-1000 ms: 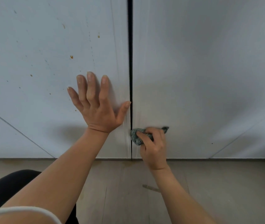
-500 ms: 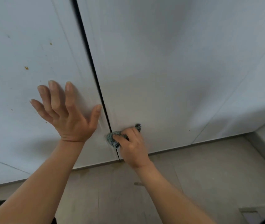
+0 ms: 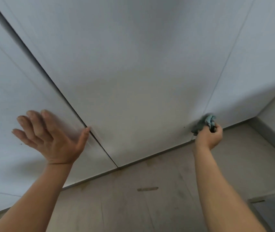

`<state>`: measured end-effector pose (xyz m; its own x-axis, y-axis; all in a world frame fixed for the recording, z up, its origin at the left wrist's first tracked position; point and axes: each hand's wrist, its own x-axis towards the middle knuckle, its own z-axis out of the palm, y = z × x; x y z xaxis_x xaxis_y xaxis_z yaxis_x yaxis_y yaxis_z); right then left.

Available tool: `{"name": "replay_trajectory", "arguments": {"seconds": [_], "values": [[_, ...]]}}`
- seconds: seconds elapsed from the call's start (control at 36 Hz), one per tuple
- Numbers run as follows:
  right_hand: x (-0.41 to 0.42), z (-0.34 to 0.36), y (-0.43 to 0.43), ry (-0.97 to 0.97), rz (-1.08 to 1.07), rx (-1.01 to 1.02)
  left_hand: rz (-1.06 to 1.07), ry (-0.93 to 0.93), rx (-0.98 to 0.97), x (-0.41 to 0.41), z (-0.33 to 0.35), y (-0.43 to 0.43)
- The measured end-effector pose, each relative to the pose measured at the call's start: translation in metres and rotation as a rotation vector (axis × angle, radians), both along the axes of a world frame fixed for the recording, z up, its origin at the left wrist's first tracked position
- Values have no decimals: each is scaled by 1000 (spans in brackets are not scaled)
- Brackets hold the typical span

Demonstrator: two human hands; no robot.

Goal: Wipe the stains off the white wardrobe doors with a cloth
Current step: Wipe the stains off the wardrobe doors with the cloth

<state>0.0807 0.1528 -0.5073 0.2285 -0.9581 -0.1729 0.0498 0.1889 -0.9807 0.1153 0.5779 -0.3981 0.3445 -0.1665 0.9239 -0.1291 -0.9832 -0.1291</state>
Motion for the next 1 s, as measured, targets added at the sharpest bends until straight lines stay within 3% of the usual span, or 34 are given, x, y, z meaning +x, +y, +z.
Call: {"name": "replay_trajectory", "arguments": {"seconds": [0.17, 0.39, 0.5, 0.58, 0.67, 0.83, 1.0], "values": [[15, -27, 36, -27, 21, 39, 71, 9, -40, 3, -5, 1], [9, -20, 103, -105, 122, -183, 99, -7, -60, 3, -4, -2], [14, -24, 63, -134, -4, 13, 82, -53, -22, 1, 2, -6], [20, -9, 60, -114, -49, 38, 74, -59, -22, 2, 2, -8], [20, 16, 89, -148, -49, -52, 65, -69, -40, 2, 3, -10], [2, 40, 149, -199, 148, -428, 55, -69, -45, 3, 1, -11], [11, 61, 88, -277, -61, -301, 69, -62, -52, 3, 0, -9]]}}
